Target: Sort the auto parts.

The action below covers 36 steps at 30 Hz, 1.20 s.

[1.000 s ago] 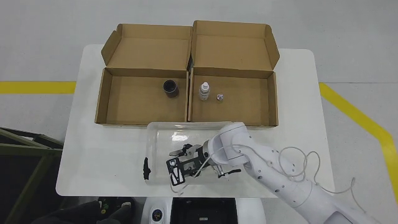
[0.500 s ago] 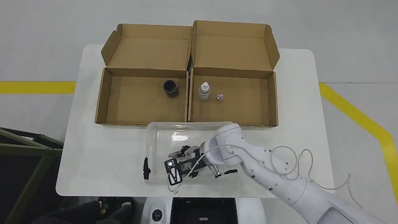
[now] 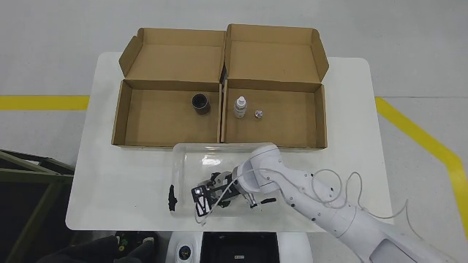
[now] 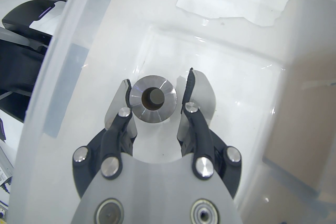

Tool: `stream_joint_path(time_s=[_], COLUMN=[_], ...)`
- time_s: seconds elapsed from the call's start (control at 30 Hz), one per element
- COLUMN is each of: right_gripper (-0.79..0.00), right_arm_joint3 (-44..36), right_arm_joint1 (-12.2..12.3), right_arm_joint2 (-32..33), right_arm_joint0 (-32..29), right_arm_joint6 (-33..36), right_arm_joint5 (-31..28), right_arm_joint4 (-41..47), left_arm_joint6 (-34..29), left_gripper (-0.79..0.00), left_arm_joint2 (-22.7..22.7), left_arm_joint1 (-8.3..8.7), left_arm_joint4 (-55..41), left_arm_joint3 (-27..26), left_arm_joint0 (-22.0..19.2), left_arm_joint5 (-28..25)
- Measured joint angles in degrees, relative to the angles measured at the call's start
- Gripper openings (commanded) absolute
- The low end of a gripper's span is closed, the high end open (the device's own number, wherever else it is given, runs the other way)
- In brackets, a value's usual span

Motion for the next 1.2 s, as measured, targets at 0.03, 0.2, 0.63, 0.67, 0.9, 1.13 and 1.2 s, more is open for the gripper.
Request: stream_joint_path(time_s=[0.03, 0.2, 0.63, 0.67, 0.9, 1.13, 1.2], right_gripper=[-0.699, -0.785, -0.785, -0.785, -0.785, -0.785, -0.785], right_arm_joint3=[0.2, 0.6, -3.9, -4.4, -8.0, -11.7, -12.8], right_arm_joint1=[-0.1, -0.2, 1.0, 1.1, 2.0, 2.8, 3.1], right_arm_joint2=[0.0, 0.0, 4.3, 4.6, 7.4, 11.7, 13.1], right_arm_joint0=[0.1, 0.8, 0.5, 0.4, -0.5, -0.6, -0.5], right_arm_joint6=[-0.1, -0.6, -4.2, -4.4, -5.7, -9.6, -10.3], right_arm_joint5=[0.0, -0.2, -1.2, -1.2, -1.0, -0.5, -0.6], right_arm_joint4=[0.0, 0.8, 4.0, 4.1, 4.6, 6.6, 6.7], left_arm_joint6=[0.0, 0.0, 0.0, 0.0, 0.0, 0.0, 0.0], left_gripper=[0.000, 0.000, 0.000, 0.000, 0.000, 0.000, 0.000], left_arm_joint2=[0.0, 0.0, 0.0, 0.0, 0.0, 0.0, 0.0], left_arm_joint1=[0.00, 0.00, 0.00, 0.00, 0.00, 0.00, 0.00], left_arm_joint4=[0.0, 0.0, 0.0, 0.0, 0.0, 0.0, 0.0], left_arm_joint3=[0.0, 0.0, 0.0, 0.0, 0.0, 0.0, 0.0], left_arm_joint0=[0.0, 0.0, 0.0, 0.0, 0.0, 0.0, 0.0], left_arm_joint5=[0.0, 0.0, 0.0, 0.0, 0.0, 0.0, 0.0])
